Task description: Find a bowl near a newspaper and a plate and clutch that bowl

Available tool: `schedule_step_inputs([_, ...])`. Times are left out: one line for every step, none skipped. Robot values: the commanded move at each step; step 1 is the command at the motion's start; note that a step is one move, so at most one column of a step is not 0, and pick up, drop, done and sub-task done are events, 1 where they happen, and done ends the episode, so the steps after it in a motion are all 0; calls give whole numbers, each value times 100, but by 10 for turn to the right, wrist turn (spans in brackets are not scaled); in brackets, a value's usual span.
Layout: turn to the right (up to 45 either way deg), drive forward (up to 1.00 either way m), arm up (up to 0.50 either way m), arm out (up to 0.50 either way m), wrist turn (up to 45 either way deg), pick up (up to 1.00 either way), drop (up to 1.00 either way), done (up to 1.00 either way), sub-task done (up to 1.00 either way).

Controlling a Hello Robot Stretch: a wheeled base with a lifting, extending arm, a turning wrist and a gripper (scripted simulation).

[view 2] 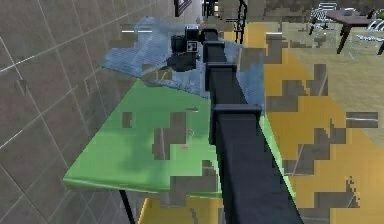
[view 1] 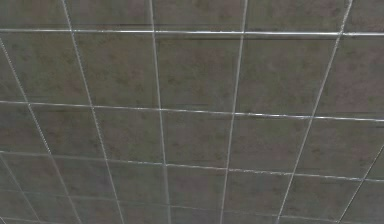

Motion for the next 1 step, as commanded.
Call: schedule_step_inputs([0,0,0,0,0,0,0,100,0])
